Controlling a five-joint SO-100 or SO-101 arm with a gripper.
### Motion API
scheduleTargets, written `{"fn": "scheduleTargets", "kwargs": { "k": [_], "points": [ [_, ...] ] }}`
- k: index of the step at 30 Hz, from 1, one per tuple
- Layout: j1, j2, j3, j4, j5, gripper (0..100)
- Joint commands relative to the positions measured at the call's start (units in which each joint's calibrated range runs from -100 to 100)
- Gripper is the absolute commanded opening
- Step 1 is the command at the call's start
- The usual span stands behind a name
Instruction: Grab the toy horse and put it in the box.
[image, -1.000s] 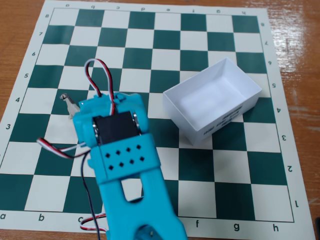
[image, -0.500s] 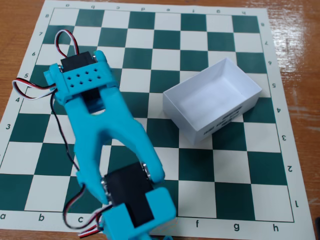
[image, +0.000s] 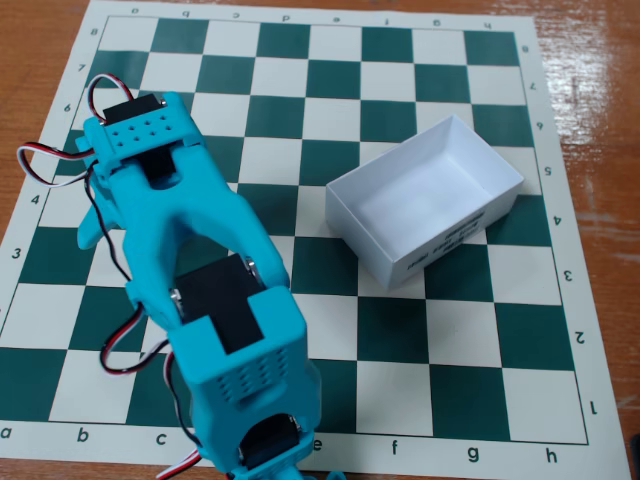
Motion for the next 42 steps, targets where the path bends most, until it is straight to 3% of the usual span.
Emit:
{"fn": "scheduleTargets", "kwargs": {
  "k": [1, 20, 24, 27, 28, 42],
  "points": [
    [-0.4, 1.7, -2.7, -1.6, 0.2, 45],
    [0.6, 11.8, -6.3, -5.9, -0.1, 42],
    [0.6, 12.3, -6.3, -5.9, -0.1, 32],
    [0.6, 13.0, -6.5, -5.9, -0.8, 4],
    [0.5, 13.3, -6.8, -5.9, -1.2, 0],
    [1.3, 11.9, -5.9, -6.0, -1.6, 0]
  ]
}}
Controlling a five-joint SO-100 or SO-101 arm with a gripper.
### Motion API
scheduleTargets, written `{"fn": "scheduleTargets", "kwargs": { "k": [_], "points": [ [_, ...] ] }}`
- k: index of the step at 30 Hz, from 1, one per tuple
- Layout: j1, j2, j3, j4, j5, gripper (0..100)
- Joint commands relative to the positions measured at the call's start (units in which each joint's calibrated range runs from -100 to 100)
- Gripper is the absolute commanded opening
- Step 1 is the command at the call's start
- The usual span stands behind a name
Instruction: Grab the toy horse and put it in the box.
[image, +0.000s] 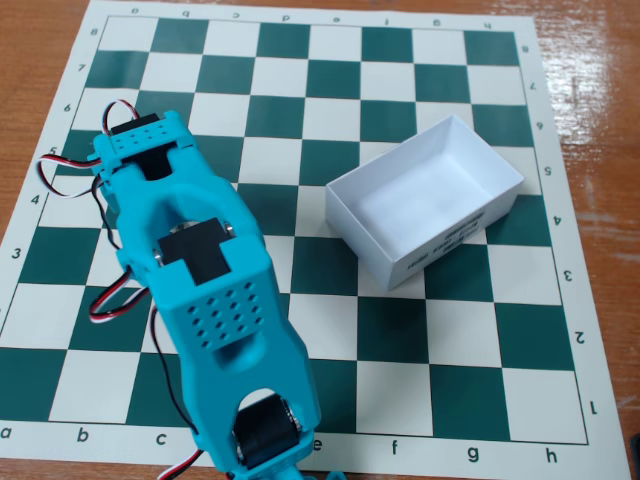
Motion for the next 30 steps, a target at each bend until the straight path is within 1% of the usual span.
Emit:
{"fn": "scheduleTargets", "kwargs": {
  "k": [1, 9, 19, 30],
  "points": [
    [1.6, -2.4, -1.3, -0.5, -0.4, 0],
    [6.4, -10.3, -0.3, 1.0, -0.5, 0],
    [13.1, -22.7, 2.6, 6.1, -0.8, 0],
    [25.8, -31.7, 6.2, 9.0, -1.0, 0]
  ]
}}
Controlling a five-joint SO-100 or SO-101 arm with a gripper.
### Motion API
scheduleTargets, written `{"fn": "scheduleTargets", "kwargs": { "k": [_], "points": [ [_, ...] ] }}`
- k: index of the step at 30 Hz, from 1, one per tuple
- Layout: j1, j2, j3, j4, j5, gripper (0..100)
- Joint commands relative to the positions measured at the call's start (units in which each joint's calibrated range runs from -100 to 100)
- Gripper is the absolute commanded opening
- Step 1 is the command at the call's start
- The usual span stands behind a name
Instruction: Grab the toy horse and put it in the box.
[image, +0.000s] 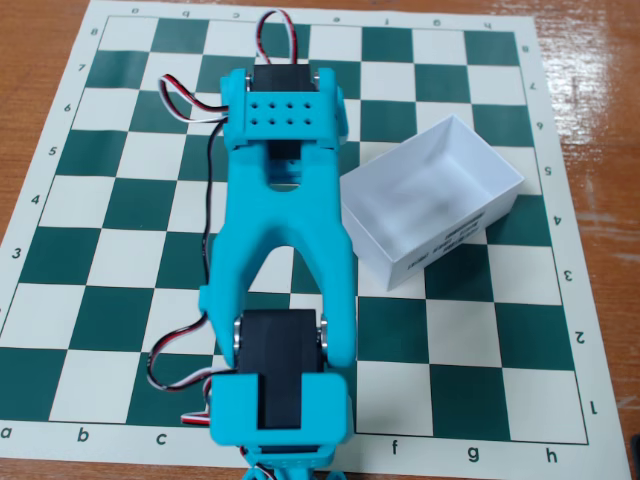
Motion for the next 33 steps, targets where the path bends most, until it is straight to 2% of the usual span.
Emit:
{"fn": "scheduleTargets", "kwargs": {
  "k": [1, 15, 26, 33],
  "points": [
    [4.5, -3.7, -0.2, 0.2, -0.3, 0],
    [18.4, 2.2, 0.0, -1.2, -0.6, 0],
    [20.3, 15.9, -7.1, -6.8, -1.3, 0],
    [19.7, 18.9, -10.5, -8.5, -1.3, 0]
  ]
}}
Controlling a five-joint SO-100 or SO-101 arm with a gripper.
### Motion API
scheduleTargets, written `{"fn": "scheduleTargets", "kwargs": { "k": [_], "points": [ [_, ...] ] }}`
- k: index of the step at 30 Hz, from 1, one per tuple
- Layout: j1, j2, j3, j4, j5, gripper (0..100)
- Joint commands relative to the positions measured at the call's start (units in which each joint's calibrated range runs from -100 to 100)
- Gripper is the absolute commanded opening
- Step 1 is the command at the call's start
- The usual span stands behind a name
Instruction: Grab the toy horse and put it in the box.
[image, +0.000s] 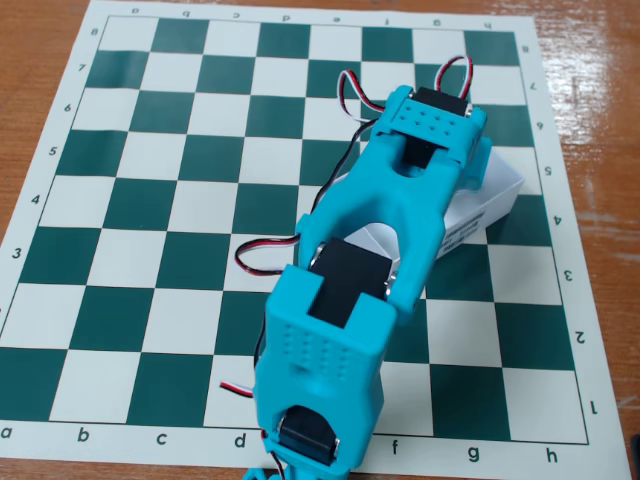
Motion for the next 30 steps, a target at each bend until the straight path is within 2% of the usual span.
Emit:
{"fn": "scheduleTargets", "kwargs": {
  "k": [1, 6, 19, 21, 24, 30],
  "points": [
    [-0.1, 0.1, -3.0, -1.3, -0.1, 3],
    [-0.6, 0.1, -2.9, -1.4, -0.1, 13],
    [-1.4, -7.4, 3.2, -1.2, -0.1, 13],
    [-2.1, -11.5, 7.1, -1.1, -0.1, 13],
    [-3.6, -18.1, 14.0, -1.1, -0.2, 0],
    [-7.5, -31.8, 26.2, 0.0, -1.1, 0]
  ]
}}
